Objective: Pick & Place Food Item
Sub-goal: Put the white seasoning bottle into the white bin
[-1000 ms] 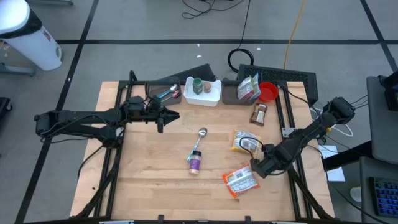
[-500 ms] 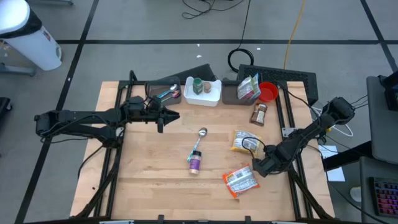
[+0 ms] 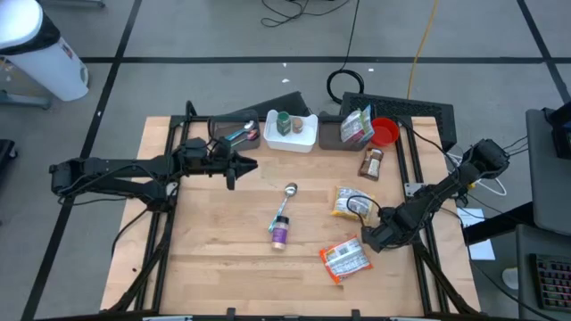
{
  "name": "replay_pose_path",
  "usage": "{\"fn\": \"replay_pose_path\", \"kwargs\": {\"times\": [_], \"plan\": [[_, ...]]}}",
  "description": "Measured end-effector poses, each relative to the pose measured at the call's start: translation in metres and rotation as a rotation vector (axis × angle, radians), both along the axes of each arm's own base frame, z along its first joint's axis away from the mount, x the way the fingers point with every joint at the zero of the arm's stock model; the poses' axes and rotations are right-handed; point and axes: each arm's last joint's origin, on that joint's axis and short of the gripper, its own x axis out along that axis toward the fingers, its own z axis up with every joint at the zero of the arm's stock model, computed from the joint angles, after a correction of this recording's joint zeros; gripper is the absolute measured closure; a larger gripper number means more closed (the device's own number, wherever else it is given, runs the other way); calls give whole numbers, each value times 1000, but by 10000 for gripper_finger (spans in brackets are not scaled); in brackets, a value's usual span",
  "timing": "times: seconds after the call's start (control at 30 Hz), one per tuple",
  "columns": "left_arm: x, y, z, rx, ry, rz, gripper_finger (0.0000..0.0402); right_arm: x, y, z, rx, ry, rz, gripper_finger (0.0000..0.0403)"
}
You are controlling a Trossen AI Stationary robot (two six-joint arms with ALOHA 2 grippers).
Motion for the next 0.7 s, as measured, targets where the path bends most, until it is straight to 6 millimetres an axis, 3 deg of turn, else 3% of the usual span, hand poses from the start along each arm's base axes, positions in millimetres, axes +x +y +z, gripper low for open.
{"fn": "replay_pose_path", "kwargs": {"times": [0.13,0.47,0.7], "plan": [[0,0,0,2,0,7,302,0,0,0,1,-2,3,210],[0,1,0,28,1,10,302,11,3,3,-11,-161,-1,211],[1,1,4,34,-41,20,302,17,-13,22,-115,-395,-70,211]]}}
